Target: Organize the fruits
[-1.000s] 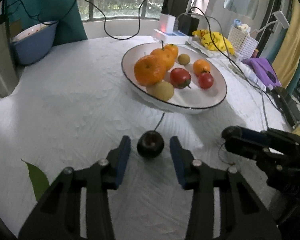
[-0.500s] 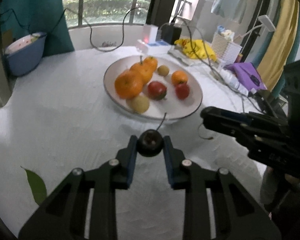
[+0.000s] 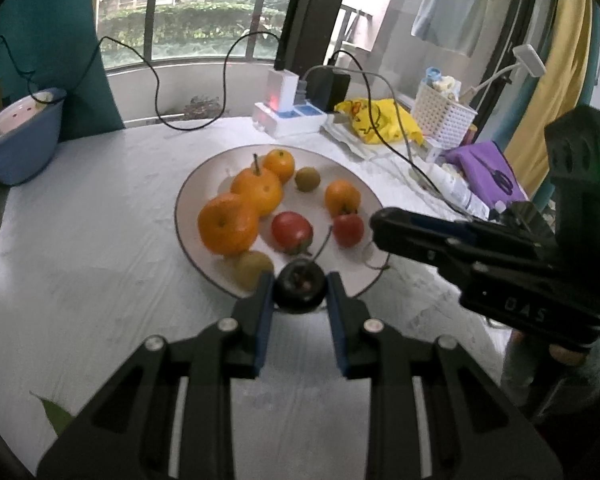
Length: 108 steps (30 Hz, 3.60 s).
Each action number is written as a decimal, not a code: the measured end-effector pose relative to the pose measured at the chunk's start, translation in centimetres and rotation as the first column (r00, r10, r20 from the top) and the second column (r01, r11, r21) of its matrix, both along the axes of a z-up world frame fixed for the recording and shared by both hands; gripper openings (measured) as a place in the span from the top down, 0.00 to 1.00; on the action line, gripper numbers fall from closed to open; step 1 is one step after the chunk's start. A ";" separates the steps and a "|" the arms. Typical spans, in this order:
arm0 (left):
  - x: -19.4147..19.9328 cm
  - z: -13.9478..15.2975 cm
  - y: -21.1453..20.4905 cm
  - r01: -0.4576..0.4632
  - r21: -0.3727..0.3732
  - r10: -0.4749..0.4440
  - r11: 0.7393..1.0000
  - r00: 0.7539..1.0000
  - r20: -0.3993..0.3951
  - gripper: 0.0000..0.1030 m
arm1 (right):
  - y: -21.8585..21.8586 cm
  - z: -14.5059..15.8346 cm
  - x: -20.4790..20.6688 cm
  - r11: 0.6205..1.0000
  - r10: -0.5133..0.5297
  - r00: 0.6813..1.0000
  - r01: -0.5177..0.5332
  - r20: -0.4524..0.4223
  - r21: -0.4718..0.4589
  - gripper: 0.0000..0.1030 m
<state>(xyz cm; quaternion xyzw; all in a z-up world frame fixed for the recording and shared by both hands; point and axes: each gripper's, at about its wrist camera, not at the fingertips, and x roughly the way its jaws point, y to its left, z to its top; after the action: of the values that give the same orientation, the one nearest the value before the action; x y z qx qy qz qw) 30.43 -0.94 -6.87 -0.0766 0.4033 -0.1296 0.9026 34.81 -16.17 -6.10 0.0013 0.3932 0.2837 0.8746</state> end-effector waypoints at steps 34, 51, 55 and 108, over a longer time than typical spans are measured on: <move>1.9 -0.4 -0.6 0.018 0.090 -0.018 0.996 1.000 -0.004 0.70 | 1.8 -1.3 4.4 0.999 -0.005 1.000 0.005 0.003 -0.036 0.65; -2.3 2.4 0.5 -0.058 0.107 0.051 0.993 0.996 0.068 0.55 | 1.2 1.8 -0.4 0.998 -0.023 0.998 0.027 0.062 -0.060 0.65; -4.0 3.3 0.7 -0.056 0.093 0.048 0.994 0.995 0.088 0.55 | 1.0 2.6 -2.1 0.997 -0.026 0.997 0.031 0.078 -0.068 0.65; -26.2 15.4 0.4 -0.270 0.070 0.199 0.960 0.839 0.506 0.09 | -3.4 16.7 -26.3 0.978 -0.158 0.849 0.205 0.504 -0.039 0.27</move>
<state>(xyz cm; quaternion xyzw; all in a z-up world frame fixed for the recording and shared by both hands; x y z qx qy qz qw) 4.27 -0.59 8.56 -0.0270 0.1548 -0.0048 0.9876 8.47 -19.62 10.56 -0.0747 0.1649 0.1725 0.9682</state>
